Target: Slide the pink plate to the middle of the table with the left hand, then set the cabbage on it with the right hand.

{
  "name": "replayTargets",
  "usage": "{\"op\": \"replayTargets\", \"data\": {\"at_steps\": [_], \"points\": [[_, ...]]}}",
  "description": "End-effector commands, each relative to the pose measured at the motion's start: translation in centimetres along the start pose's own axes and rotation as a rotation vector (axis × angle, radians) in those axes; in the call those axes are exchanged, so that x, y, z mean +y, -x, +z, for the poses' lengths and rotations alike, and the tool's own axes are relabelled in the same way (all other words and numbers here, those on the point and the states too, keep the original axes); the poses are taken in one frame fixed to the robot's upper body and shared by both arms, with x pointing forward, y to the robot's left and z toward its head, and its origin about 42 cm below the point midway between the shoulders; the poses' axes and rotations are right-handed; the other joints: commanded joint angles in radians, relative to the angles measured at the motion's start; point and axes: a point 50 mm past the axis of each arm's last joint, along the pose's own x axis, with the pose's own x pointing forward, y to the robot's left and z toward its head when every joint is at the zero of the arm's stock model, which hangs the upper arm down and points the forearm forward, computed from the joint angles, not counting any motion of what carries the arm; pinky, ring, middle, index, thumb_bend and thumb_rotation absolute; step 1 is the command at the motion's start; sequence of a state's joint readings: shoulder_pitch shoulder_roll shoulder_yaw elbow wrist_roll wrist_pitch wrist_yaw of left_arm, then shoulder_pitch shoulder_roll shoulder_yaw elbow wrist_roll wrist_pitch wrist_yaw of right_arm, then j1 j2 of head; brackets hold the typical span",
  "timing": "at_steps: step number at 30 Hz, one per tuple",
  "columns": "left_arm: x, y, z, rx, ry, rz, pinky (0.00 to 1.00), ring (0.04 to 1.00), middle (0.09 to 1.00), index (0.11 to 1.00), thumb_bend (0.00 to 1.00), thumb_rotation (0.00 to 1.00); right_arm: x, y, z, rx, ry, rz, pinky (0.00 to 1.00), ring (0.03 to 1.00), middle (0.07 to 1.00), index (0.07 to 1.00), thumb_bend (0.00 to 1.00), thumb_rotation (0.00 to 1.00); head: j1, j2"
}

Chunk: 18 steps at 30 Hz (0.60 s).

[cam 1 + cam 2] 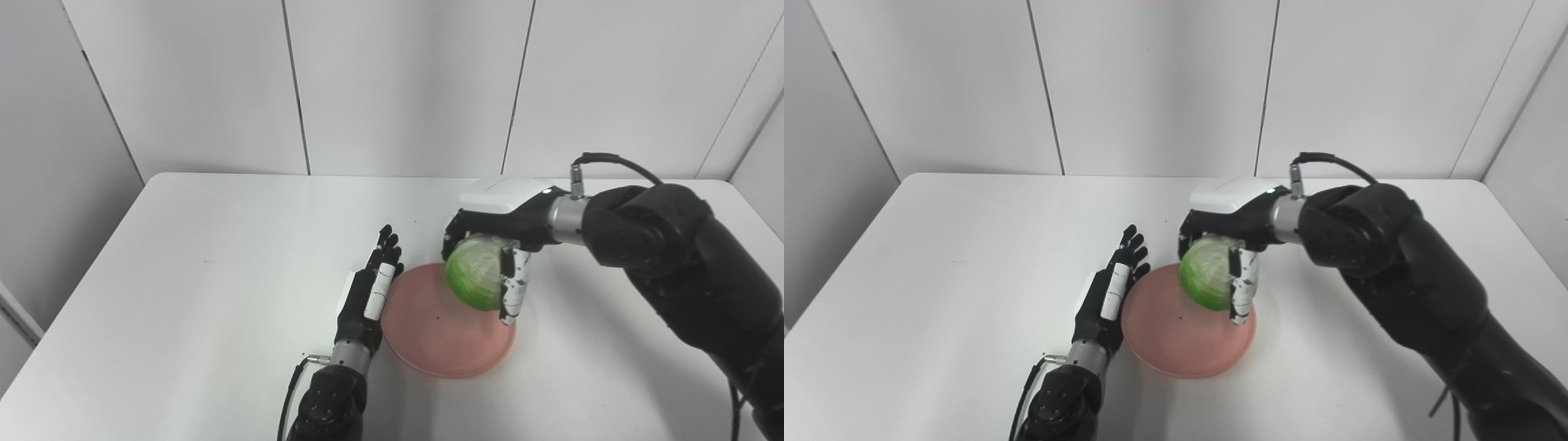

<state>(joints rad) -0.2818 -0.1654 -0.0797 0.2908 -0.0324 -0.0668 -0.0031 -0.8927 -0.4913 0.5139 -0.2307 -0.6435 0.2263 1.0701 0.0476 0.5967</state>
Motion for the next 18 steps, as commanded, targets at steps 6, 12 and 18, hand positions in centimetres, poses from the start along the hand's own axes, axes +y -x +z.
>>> {"op": "replayTargets", "data": {"at_steps": [6, 12, 18], "points": [[-0.1, 0.3, -1.0, 0.025, -0.012, 0.008, 0.92, 0.977, 0.990, 1.000, 0.95, 0.92, -2.7, -0.2, 1.8, -0.017, 0.043, -0.068, 0.30, 0.400, 0.471, 0.524, 0.52, 0.00, 0.007, 0.001], [-0.1, 0.3, -0.9, 0.029, -0.002, 0.004, 0.92, 0.962, 0.958, 1.000, 0.92, 0.93, -2.0, -1.8, 2.4, 0.007, 0.039, -0.058, 0.38, 0.442, 0.495, 0.489, 0.52, 0.00, 0.002, 0.002], [-0.2, 0.2, -0.9, 0.029, 0.003, 0.002, 0.92, 0.956, 0.919, 1.000, 0.92, 0.92, -0.4, -3.4, 2.0, 0.071, 0.042, -0.060, 0.46, 0.555, 0.495, 0.480, 0.53, 0.00, 0.000, 0.003]]}}
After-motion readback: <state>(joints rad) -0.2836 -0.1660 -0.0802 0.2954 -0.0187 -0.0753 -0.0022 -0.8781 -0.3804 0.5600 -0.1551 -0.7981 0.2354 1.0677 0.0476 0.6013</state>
